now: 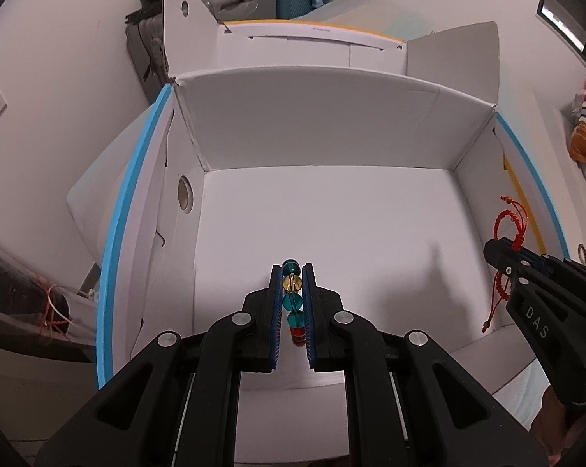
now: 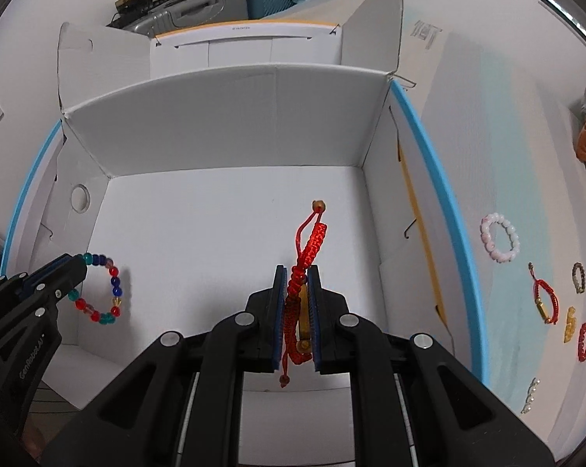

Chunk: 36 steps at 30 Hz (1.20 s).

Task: Organize jewelry
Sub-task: 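Open both tools to drop the bracelets into the box, then move both tools back over the remaining bracelets on the bed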

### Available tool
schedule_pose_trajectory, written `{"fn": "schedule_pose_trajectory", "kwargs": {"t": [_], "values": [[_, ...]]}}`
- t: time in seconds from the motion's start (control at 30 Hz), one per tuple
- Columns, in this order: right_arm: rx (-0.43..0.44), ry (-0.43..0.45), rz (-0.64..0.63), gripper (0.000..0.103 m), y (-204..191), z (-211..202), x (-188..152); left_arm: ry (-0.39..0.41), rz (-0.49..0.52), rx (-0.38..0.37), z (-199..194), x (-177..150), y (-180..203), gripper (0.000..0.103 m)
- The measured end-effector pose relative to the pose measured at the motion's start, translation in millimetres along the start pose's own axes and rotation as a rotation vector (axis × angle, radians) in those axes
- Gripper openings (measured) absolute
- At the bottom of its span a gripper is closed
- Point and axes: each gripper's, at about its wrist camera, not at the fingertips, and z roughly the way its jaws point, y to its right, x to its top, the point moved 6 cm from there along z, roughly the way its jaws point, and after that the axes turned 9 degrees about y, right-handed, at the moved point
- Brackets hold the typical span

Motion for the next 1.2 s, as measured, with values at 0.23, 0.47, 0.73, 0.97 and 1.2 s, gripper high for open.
{"fn": "schedule_pose_trajectory", "kwargs": {"t": [0.23,0.47,0.73,0.97,1.2], "values": [[-0.002,-0.007,-0.001,0.010,-5.5,3.5,-2.3,-0.012,-0.001,-0.004,7.1,-1.3,-2.5,0.009],[0.006,-0.028,0.000,0.012,-6.7,9.4,-3.3,-0.021,-0.007,0.005,11.8,-0.7,-4.6,0.011],[0.022,0.030,0.003,0.039,-7.7,-9.6,2.6,0.048,-0.020,0.023,-15.4,6.7,-8.4,0.040],[0.017,0.121,-0.003,0.068,1.2,-48.4,10.2,0.152,-0.018,0.031,-55.4,12.2,-5.5,0.074],[-0.024,0.209,0.003,0.083,34.8,-93.9,4.5,0.241,0.008,0.009,-91.3,12.2,23.4,0.096]]}}
